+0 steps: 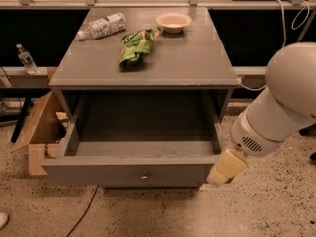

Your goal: Close top drawer

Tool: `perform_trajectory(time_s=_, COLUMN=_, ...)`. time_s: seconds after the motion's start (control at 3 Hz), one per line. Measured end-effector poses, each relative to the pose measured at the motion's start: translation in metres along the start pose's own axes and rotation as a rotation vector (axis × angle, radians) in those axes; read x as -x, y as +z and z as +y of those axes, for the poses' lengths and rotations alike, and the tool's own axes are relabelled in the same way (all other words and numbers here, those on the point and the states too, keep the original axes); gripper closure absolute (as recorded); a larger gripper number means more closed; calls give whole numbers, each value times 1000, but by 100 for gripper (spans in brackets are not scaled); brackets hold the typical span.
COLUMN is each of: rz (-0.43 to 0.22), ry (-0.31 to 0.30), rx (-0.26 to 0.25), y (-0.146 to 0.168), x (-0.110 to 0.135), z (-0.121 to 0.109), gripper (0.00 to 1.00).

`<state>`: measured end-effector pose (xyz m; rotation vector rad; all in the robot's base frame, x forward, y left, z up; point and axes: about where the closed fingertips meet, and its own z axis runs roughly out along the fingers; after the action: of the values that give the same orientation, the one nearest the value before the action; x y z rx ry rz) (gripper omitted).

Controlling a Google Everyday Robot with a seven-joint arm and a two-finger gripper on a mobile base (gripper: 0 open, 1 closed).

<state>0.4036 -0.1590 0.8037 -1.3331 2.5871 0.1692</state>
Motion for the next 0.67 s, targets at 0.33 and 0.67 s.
perform_trajectory(time_s=0.33, rz=-14, ry=73, rx=24, y=41, x=-17, z=5, gripper=43)
perform_trajectory(time_s=0.67, rz=-16, ry=125, rx=87, y=113, x=-32, z=11, gripper=74)
